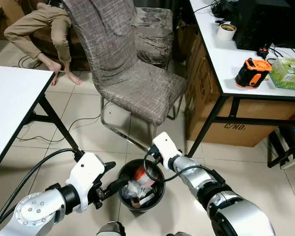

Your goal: Picking trash to rubbish bin

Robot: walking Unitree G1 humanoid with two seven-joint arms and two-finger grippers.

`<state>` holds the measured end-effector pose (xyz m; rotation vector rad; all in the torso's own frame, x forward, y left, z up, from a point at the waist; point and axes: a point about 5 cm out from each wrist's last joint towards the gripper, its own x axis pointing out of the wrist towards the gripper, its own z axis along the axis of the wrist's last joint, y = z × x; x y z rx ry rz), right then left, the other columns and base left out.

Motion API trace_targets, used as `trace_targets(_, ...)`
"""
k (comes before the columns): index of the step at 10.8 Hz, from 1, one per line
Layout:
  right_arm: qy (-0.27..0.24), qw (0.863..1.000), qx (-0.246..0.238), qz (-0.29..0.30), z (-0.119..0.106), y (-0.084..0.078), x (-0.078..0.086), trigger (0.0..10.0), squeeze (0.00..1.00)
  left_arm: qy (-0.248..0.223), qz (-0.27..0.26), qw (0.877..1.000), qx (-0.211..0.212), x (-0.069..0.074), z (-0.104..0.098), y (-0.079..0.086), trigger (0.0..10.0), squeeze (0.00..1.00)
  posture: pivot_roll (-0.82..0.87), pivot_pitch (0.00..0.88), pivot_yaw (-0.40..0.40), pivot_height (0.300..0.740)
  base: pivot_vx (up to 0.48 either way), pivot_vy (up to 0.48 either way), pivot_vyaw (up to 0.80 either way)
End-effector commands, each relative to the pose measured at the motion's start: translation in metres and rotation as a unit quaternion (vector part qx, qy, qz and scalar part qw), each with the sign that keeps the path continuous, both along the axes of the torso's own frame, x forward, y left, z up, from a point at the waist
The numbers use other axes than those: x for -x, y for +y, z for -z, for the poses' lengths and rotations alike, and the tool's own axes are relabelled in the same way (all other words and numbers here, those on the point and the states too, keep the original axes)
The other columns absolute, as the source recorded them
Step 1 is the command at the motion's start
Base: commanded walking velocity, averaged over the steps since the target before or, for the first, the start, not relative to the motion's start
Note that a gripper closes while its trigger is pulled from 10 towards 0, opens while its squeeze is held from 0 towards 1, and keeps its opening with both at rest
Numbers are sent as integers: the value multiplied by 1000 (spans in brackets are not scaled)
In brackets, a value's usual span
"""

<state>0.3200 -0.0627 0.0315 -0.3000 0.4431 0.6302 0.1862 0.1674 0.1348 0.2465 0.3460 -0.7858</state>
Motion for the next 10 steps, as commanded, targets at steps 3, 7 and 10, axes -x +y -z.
trace_targets(3, -3, 1000, -5, 12, 2, -5, 1, 10000, 1000, -13, -57, 998, 1, -9, 5, -2, 10000, 0, 178, 126, -35, 740, 0, 0, 0)
trace_targets(7, -83, 985, -112, 103, -3, -33, 26, 10000, 0, -37, -222, 974, 19, -43, 38, -17, 10000, 0, 64, 53, -20, 740, 0, 0, 0)
trace_targets(10, -92, 979, -98, 152, -12, -56, 81, 10000, 0, -37, -226, 973, 23, -45, 41, -20, 10000, 0, -6, 38, 2, 740, 0, 0, 0)
